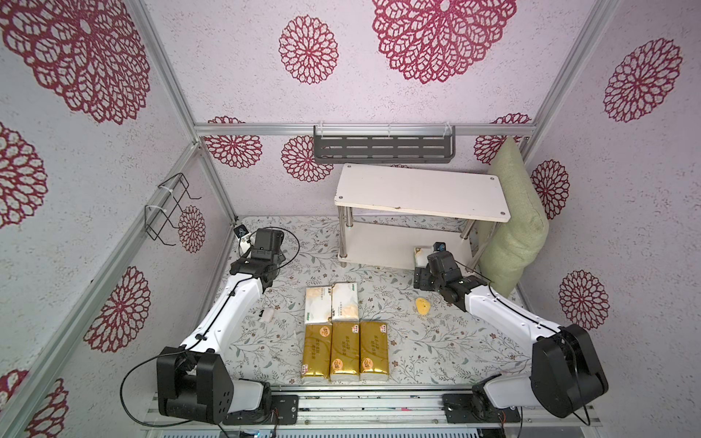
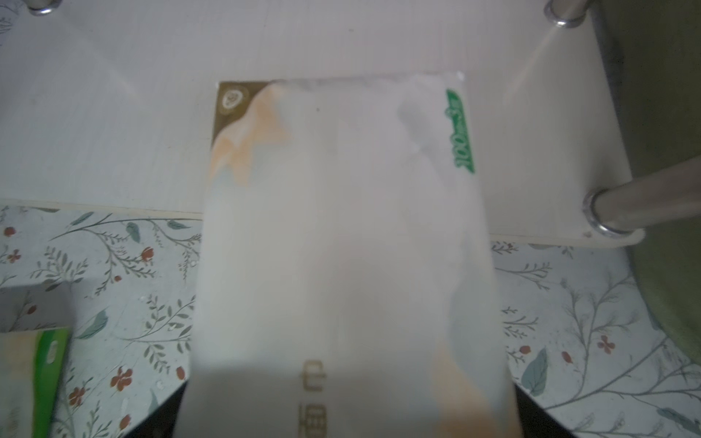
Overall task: Place the tissue boxes on the shelf by color
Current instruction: Place a box of tissues on the shelf.
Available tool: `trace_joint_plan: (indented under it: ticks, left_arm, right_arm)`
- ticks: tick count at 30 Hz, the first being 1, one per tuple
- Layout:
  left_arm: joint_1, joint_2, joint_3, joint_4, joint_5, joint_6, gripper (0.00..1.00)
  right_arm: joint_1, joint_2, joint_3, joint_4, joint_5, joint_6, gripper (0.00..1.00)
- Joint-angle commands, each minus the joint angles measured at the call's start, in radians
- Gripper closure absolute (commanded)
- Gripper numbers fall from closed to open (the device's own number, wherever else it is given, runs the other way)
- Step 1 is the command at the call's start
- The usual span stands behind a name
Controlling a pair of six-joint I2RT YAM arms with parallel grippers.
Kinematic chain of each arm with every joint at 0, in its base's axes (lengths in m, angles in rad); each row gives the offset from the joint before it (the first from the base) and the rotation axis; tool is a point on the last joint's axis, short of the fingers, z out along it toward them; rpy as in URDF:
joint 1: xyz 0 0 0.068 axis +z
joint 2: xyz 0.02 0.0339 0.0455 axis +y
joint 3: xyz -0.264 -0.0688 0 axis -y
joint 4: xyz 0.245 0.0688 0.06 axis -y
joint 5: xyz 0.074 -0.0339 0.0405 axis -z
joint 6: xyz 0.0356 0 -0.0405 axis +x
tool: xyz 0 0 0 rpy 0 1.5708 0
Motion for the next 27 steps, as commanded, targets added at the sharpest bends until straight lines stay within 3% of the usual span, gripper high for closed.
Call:
trace_joint_plan:
  ticks: [1, 10, 27]
  left_arm:
    - [-0.011, -0.004, 0.014, 0.005, 0.011, 0.008, 0.03]
    - [-0.012, 0.007, 0.017, 0.006, 0.017, 0.006, 0.02]
    - [-0.014, 0.008, 0.023, 0.0, 0.008, 0.007, 0.03]
  right_arm:
    - [-0.058, 0.032, 0.05, 0.085, -0.011, -0.044, 0.13]
    - [-0.122, 0.146, 0.115, 0.138, -0.016, -0.099, 0.14]
    - [-0.223, 0.231, 0.199, 0.149, -0.074, -0.153, 0.13]
